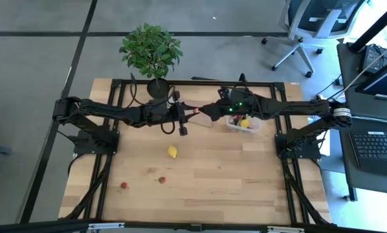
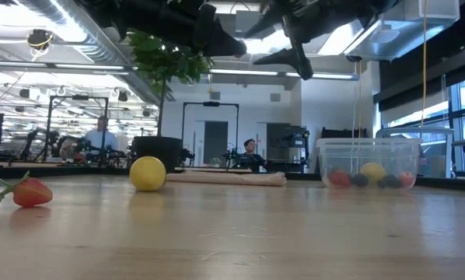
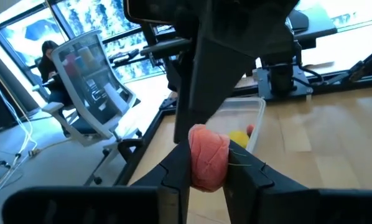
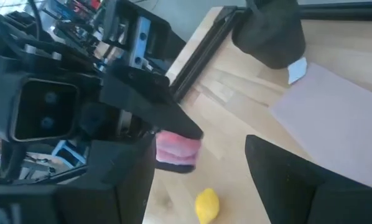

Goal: Pick and placing Produce into tupperware
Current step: Put the pink peach into the transparent container

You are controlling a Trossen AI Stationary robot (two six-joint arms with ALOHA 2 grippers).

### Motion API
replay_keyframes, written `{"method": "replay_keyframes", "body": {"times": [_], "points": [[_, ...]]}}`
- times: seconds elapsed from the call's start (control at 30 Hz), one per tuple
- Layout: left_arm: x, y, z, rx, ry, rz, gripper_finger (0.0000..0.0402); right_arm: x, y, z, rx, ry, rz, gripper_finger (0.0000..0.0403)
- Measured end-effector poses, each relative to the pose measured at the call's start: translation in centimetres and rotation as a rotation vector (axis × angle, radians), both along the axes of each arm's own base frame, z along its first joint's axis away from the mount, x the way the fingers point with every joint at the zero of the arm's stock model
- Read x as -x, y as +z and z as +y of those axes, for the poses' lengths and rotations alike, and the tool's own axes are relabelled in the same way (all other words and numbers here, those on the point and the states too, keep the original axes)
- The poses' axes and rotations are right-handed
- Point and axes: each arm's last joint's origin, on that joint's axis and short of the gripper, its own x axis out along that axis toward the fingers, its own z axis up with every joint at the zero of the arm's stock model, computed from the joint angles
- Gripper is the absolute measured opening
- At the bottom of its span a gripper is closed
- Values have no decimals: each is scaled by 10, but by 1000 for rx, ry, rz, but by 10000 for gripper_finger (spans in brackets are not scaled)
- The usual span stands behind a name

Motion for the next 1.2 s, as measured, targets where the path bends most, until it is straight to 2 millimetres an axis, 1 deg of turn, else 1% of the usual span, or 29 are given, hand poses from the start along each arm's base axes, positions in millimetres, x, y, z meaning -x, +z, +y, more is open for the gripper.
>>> {"method": "replay_keyframes", "body": {"times": [0.27,0.43,0.53,0.63,0.93,1.03,1.2], "points": [[0,1,0,-18,-1,-9,83,-11,-7,-2,2,8,-30,249],[0,2,0,-22,-2,-10,72,-18,-9,-2,-3,50,-73,248],[0,2,0,-23,-2,-12,68,-20,-12,-1,-14,62,-63,239],[0,2,0,-22,0,-8,72,-20,-13,-1,-16,65,-63,213],[0,2,0,-30,-7,-8,98,-20,-11,-2,3,72,-75,90],[0,1,0,-27,-11,-4,106,-20,-11,-2,14,74,-71,74],[0,1,1,-22,31,-1,121,-20,-13,-2,39,54,-50,74]]}}
